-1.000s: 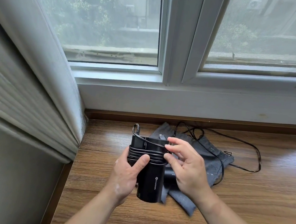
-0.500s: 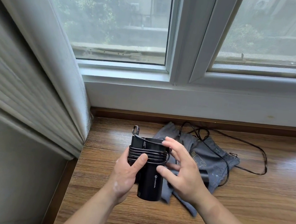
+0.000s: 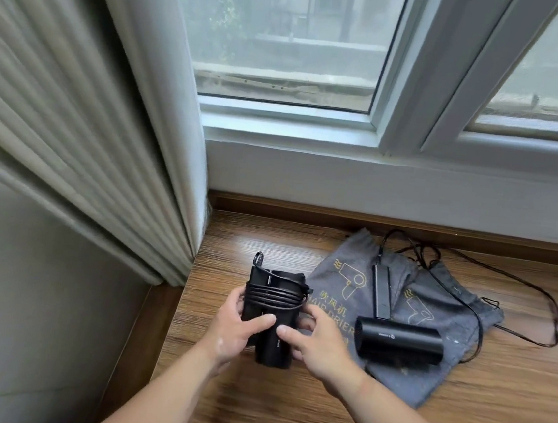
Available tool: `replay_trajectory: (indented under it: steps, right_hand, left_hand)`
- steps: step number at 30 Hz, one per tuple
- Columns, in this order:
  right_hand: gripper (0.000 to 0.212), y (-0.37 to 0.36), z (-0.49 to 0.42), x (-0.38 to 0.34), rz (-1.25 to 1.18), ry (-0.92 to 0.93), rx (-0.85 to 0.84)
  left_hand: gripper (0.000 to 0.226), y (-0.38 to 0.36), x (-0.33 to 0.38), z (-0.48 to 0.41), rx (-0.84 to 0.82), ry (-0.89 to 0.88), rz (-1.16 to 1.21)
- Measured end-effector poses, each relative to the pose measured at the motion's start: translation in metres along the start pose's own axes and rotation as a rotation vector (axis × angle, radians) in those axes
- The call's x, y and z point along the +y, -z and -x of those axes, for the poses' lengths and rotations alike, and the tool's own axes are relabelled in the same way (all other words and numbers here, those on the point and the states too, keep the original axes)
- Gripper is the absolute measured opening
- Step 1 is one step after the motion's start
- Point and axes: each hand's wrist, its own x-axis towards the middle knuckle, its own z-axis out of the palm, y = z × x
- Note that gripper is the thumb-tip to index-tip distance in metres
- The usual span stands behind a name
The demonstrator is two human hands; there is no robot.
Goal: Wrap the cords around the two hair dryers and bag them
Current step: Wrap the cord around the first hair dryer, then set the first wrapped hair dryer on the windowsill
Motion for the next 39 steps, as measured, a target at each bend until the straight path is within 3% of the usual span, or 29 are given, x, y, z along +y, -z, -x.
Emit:
replay_trajectory:
  steps: [3, 9, 13, 19, 25, 33, 39]
  right_hand:
    - [0.063, -0.019, -0.049, 0.024, 0.121, -0.002, 0.014]
    - [0.047, -0.051, -0.085, 0.006, 0.291, -0.022, 0.067]
    - [0.052, -0.069, -0.103, -0.014, 0.354, -0.001, 0.124]
    - [0.057, -0.077, -0.122, -0.026, 0.414, 0.043, 0.18]
    - [0.065, -0.067, -0.121, -0.017, 0.45, 0.003, 0.072]
    - [0.07, -0.012, -0.064, -0.01, 0.468, 0.084, 0.025]
    - [0.054, 0.106, 0.005, 0.018, 0.596, 0.173, 0.219]
  left_hand:
    - [0.099, 0.016, -0.009, -0.02, 0.065, -0.014, -0.123]
    - [0.106, 0.054, -0.031, -0.071, 0.124, -0.012, -0.463]
    - [0.085, 0.061, -0.013, -0.085, 0.146, -0.024, -0.467]
    - [0.078, 0.066, -0.002, -0.107, 0.133, -0.001, -0.56]
    - [0.076, 0.069, -0.007, -0.104, 0.089, 0.06, -0.562]
    - [0.081, 0.042, 0.002, -0.075, 0.196, 0.047, -0.7]
    - [0.068, -0.035, 0.009, -0.035, 0.272, -0.101, -0.843]
